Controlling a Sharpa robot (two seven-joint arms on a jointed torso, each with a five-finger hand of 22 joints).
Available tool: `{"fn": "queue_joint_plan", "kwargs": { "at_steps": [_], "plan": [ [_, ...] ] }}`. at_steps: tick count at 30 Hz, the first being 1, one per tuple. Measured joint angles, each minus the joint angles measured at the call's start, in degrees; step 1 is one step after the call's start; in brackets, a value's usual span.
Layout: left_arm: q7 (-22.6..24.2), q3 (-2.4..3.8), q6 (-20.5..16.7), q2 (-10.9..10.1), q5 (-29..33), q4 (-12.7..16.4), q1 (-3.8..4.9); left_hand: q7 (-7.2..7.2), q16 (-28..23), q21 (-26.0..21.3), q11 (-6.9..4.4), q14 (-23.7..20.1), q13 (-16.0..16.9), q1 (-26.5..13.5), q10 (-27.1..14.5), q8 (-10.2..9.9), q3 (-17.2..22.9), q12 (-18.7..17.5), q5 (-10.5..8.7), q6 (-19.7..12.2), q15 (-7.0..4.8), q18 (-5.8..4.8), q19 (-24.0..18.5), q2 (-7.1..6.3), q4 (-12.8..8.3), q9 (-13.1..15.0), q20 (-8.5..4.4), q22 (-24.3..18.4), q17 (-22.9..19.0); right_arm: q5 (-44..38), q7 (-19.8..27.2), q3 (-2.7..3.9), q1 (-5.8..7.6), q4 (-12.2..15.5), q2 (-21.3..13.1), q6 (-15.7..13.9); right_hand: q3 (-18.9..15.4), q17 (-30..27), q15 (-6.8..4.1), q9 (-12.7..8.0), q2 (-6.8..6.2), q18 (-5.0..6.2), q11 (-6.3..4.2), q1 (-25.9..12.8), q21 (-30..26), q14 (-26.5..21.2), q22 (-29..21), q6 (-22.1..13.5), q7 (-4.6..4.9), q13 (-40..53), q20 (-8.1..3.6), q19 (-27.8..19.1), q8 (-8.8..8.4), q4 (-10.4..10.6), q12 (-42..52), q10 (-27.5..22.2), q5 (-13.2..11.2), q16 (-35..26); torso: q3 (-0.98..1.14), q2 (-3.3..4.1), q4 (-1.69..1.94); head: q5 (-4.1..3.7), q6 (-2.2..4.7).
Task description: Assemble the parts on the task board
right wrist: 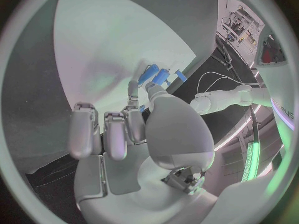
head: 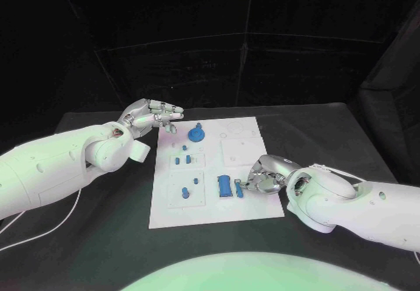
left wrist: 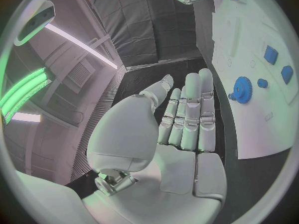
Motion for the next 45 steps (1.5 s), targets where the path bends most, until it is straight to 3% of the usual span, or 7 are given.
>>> {"fn": "queue_joint_plan", "kwargs": {
  "at_steps": [4, 9, 21, 33, 45],
  "plan": [
    [0.0, 0.00, 0.0, 0.0, 0.0, 0.0, 0.00, 0.00, 0.0, 0.0, 0.00, 0.0, 0.0, 0.0, 0.0, 0.0, 0.0, 0.0, 0.00, 0.0, 0.00, 0.00, 0.0, 0.00, 0.0, 0.0, 0.00, 0.0, 0.0, 1.3, 2.5, 0.00, 0.00, 0.6, -1.6, 2.2, -1.6, 0.0, 0.00, 0.2, -0.44, 0.00, 0.22, 0.4, 0.0, 0.0, -0.2, -0.2, 0.17, 0.0, 0.02, 0.0, -0.22, -0.9, -0.2, 0.2, -5.1, 0.0, -0.02, -0.02, -0.03, -0.08, 0.04],
    [0.0, 0.00, 0.1, 0.0, 0.0, -0.1, 0.00, 0.00, 0.0, 0.0, 0.00, 0.0, 0.0, 0.0, 0.0, 0.0, 0.0, 0.0, 0.00, 0.0, 0.00, 0.00, 0.0, 0.00, 0.0, 0.0, 0.00, 0.0, 0.0, 2.3, 4.4, -0.02, 0.00, 1.5, -2.9, 4.9, -2.9, 0.0, 0.00, 0.3, -0.44, 0.00, 0.22, 0.4, 0.0, 0.0, -0.3, -0.2, 0.17, 0.0, 0.22, -0.2, -0.37, -1.1, -0.2, 0.2, -7.9, 0.0, -0.02, -0.02, -0.05, -0.16, 0.08],
    [-0.1, 0.00, 0.1, 0.0, 0.0, -0.2, 0.00, 0.00, 0.0, 0.0, 0.00, 0.0, 0.0, 0.0, 0.0, 0.0, 0.0, 0.0, 0.00, 0.0, 0.00, 0.00, 0.0, 0.00, 0.0, 0.0, 0.00, 0.0, 0.0, 3.5, 5.9, -0.03, 0.00, 1.2, -2.8, 7.1, -4.1, 0.0, 0.22, 0.5, 0.67, 0.00, 0.22, 0.3, 0.0, 0.2, -0.2, -0.2, 0.17, 0.0, 0.22, -0.2, -0.37, -0.7, -0.2, 0.2, -8.4, 0.0, 0.01, 0.03, 0.04, -0.26, 0.08],
    [-0.1, -0.01, 0.2, 0.0, 0.0, -0.2, 0.00, 0.00, 0.3, -0.2, 0.00, -0.1, 0.0, 0.0, 0.0, 0.0, 0.0, 0.2, 0.00, 0.0, 0.01, 0.00, 0.0, 0.00, 0.0, 0.0, 0.00, 0.0, -0.1, 3.3, 4.5, -0.02, -0.01, -1.0, -0.7, 5.7, -5.5, 0.0, 0.22, 1.0, 3.52, 0.00, 0.22, -0.3, 0.0, 0.2, 0.2, 0.2, -0.22, 0.0, 0.22, -0.2, -0.37, 0.7, -0.2, 0.2, -8.0, 0.0, 0.03, 0.07, 0.10, -0.07, -0.08],
    [-0.1, -0.02, 0.2, 0.1, 0.0, -0.3, -0.01, 0.00, 0.3, -0.2, 0.00, -0.4, 0.0, 0.0, 0.0, 0.0, 0.0, 0.4, 0.00, 0.0, 0.00, 0.00, 0.0, 0.00, 0.0, 0.0, 0.00, -0.1, -0.1, 2.7, 2.3, -0.01, -0.04, -3.0, 1.6, 4.8, -5.8, 0.0, 0.22, 1.2, 3.96, 0.00, 0.22, -0.2, 0.0, 0.2, 0.2, 0.3, -0.34, 0.0, 0.22, -0.2, -0.37, 0.6, -0.2, 0.2, -7.7, 0.0, 0.04, 0.07, 0.07, -0.06, -0.07]
  ]
}}
